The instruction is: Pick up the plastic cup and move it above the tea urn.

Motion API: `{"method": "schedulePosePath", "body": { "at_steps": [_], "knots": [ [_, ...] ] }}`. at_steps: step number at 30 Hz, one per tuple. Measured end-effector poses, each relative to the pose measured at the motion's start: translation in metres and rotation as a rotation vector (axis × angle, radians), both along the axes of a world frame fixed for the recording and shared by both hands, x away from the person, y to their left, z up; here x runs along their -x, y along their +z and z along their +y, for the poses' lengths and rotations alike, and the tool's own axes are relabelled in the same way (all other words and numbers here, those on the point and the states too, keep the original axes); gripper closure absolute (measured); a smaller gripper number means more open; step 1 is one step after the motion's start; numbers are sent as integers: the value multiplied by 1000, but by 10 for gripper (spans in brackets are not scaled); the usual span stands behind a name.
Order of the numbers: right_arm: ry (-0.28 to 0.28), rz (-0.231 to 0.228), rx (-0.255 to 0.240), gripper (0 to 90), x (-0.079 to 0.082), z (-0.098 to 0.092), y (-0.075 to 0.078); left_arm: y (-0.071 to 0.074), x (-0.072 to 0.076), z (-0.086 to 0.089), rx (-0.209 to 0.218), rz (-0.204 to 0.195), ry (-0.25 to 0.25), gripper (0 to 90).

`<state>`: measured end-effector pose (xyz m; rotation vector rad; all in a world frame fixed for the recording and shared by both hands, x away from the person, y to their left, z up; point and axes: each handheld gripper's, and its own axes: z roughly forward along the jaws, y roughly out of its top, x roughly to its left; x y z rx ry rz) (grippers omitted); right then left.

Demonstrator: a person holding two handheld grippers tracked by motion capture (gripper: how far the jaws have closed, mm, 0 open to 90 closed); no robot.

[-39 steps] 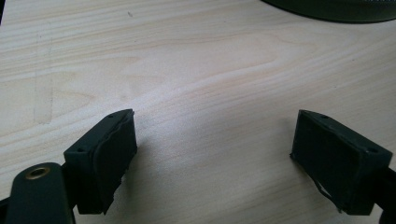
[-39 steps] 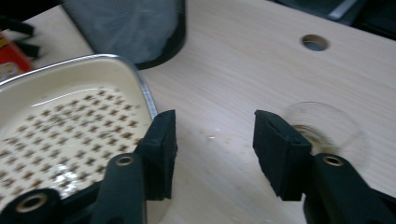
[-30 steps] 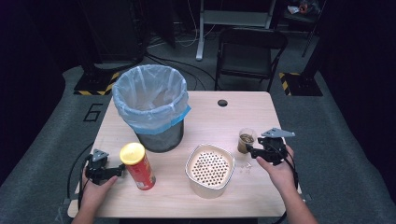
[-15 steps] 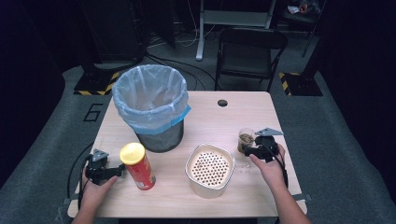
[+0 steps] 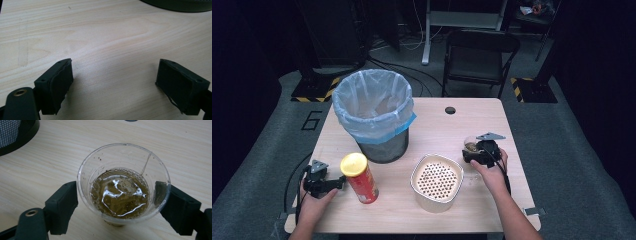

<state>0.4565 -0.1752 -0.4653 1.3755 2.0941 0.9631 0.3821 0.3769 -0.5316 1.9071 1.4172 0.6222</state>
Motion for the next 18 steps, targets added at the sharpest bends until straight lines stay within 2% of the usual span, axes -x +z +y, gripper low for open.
{"method": "schedulePosePath", "body": {
  "at_steps": [6,9,18],
  "knots": [
    [6,-4,11,192,-8,12,-1,0,0,0,0,0,-1,135],
    [5,-25,23,193,-11,18,-4,0,0,0,0,1,0,135],
    [-21,-53,37,237,-16,24,-12,0,0,0,1,4,-1,135]
  ]
}}
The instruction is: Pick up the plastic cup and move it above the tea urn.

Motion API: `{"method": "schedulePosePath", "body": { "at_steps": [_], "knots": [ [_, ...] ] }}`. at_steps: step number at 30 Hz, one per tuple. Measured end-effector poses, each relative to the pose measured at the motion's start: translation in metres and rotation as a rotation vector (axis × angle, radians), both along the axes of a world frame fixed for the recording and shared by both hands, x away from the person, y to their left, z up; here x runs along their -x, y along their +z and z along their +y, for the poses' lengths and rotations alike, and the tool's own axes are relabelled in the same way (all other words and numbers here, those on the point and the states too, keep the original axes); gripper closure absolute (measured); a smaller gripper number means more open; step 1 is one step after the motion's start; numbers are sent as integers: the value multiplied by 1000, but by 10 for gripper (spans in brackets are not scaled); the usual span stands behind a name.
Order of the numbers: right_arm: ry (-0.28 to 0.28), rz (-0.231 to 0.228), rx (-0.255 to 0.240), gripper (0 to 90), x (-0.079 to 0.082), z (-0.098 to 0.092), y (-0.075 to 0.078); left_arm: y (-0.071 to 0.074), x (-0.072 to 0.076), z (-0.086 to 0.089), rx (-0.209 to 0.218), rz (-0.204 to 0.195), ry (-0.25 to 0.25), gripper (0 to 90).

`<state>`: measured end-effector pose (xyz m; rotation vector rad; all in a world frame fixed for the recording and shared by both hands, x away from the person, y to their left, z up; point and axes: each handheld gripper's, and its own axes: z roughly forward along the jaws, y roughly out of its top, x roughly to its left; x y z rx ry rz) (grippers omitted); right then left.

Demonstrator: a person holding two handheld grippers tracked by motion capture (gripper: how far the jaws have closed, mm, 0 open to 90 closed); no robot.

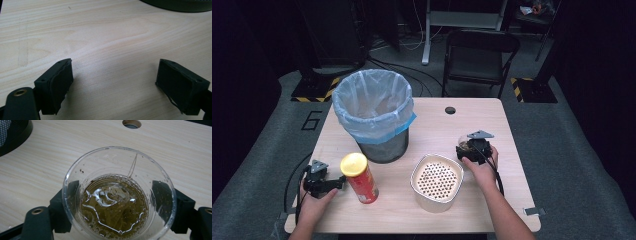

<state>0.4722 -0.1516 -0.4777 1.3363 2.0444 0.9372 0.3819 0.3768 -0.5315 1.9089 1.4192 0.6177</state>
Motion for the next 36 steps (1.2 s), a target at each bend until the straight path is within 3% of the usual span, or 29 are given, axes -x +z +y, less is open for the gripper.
{"method": "schedulePosePath", "body": {
  "at_steps": [6,24,28,36],
  "knots": [
    [3,6,-33,288,-4,1,-3,0,0,0,-1,-4,0,135],
    [84,4,-29,342,-4,-2,2,0,0,0,3,-1,0,136],
    [136,19,-34,342,-3,-4,13,0,0,0,1,-5,-1,136],
    [233,-26,-8,353,2,-6,45,0,0,0,1,-5,0,136]
  ]
}}
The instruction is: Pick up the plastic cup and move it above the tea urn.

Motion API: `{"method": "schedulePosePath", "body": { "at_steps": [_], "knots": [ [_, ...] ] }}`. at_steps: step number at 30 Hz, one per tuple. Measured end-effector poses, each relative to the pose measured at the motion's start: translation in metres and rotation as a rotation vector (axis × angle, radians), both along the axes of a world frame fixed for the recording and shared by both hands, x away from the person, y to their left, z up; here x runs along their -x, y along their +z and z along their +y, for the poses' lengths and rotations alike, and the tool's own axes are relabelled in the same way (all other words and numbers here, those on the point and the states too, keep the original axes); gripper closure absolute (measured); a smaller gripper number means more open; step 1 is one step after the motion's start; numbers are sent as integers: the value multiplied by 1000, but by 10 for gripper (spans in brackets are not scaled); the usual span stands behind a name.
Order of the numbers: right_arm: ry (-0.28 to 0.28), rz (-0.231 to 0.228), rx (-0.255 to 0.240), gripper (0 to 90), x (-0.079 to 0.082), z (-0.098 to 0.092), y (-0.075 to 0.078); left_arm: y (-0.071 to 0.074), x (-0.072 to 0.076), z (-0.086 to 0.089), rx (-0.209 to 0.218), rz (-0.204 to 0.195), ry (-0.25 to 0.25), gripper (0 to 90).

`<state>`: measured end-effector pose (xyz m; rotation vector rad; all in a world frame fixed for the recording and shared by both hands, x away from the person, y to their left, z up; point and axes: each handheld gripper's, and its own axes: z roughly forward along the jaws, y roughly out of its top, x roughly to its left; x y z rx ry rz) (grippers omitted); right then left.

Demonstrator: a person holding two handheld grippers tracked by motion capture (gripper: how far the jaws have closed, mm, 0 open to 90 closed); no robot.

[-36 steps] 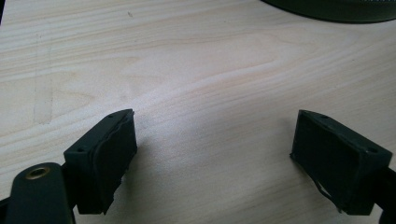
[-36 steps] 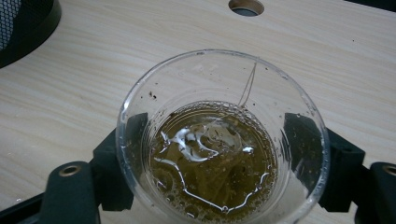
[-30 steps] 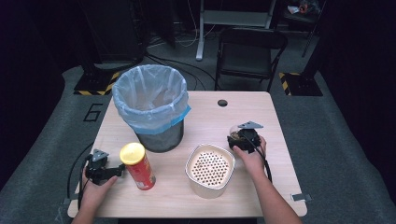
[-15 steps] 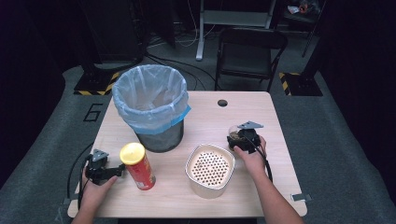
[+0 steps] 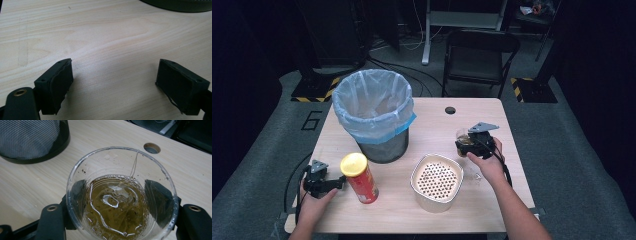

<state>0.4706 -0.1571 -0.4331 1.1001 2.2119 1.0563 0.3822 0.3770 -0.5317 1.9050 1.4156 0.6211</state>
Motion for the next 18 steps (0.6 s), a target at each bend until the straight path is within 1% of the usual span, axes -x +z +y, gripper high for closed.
{"method": "schedulePosePath", "body": {
  "at_steps": [1,3,5,9,10,12,13,14,18],
  "knots": [
    [16,-7,-1,355,0,0,4,0,0,0,1,0,0,136],
    [28,-6,-15,357,2,0,10,0,0,0,-1,0,-1,136],
    [54,-5,-26,357,2,1,17,0,0,0,1,-1,0,136],
    [120,-11,-28,360,4,4,33,0,0,0,0,0,-1,136],
    [138,-24,-23,361,5,6,38,0,0,0,0,0,-1,136],
    [160,-34,-25,363,6,7,44,0,0,0,0,0,0,136],
    [160,-34,-25,363,6,7,44,0,0,0,0,0,0,136],
    [187,-52,-44,363,9,9,51,0,0,0,1,0,0,136],
    [211,-75,-65,364,12,11,58,0,0,0,1,0,0,136]
  ]
}}
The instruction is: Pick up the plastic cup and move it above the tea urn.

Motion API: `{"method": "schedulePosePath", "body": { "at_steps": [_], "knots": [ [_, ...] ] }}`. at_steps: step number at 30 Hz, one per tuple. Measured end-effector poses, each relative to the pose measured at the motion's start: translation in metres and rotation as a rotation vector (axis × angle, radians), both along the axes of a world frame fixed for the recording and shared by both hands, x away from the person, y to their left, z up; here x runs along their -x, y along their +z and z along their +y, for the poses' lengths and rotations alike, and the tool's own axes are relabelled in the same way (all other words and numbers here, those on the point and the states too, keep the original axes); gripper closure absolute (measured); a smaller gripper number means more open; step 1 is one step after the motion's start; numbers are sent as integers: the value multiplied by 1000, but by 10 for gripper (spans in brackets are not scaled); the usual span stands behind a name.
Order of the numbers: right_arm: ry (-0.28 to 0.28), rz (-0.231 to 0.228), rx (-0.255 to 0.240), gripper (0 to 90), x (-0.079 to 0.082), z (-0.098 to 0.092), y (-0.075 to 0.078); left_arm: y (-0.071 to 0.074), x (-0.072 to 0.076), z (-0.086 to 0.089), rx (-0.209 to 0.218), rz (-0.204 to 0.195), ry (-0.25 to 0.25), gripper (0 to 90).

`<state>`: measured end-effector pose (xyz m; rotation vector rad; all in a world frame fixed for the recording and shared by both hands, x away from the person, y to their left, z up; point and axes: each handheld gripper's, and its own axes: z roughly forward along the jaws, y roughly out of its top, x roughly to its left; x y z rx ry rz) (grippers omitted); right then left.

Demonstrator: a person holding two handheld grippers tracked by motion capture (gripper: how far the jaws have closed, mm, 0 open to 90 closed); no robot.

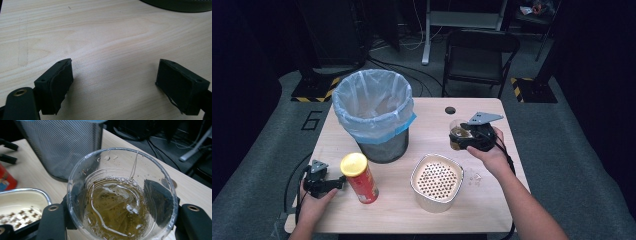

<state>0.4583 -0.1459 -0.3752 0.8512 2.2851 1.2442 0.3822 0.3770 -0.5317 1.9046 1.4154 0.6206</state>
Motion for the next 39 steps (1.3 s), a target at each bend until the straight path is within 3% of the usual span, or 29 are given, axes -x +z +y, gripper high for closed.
{"method": "schedulePosePath", "body": {
  "at_steps": [3,9,25,33,34,35,39],
  "knots": [
    [42,-11,-17,367,1,2,3,0,0,0,-1,0,-1,136],
    [104,-49,-4,374,5,6,5,0,0,0,0,0,0,136],
    [127,-59,19,370,9,7,8,0,0,0,0,0,0,136],
    [160,-147,82,366,15,10,0,0,0,0,-1,0,0,136],
    [184,-207,124,367,18,11,-3,0,0,0,-1,0,0,136],
    [191,-236,148,367,19,12,-4,0,0,0,0,0,-1,136],
    [212,-278,181,368,22,12,-8,0,0,0,2,5,-1,136]
  ]
}}
